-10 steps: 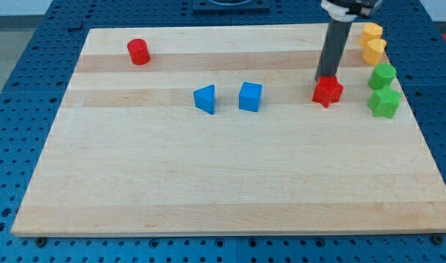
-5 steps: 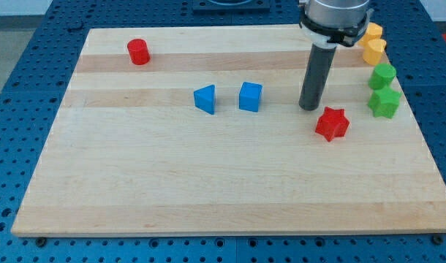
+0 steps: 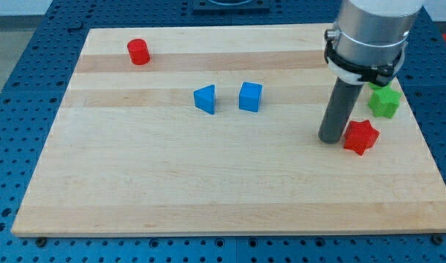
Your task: Push the red star towards the bottom of green star
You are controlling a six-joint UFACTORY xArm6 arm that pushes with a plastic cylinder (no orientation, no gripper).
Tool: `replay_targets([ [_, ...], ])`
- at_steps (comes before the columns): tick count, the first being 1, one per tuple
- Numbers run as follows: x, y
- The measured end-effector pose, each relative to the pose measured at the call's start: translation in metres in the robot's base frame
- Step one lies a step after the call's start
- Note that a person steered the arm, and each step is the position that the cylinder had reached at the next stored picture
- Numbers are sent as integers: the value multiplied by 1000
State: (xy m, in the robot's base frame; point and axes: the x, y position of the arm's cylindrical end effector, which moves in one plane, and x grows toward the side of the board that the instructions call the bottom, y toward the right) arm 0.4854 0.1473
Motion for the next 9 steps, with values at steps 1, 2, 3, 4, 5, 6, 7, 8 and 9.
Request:
replay_targets([
  [1, 21, 0],
  [2, 28, 5],
  [3, 22, 5],
  [4, 13, 6],
  [5, 14, 23],
  [6, 14, 40],
  [7, 14, 54],
  [8, 14, 68],
  [9, 14, 79],
])
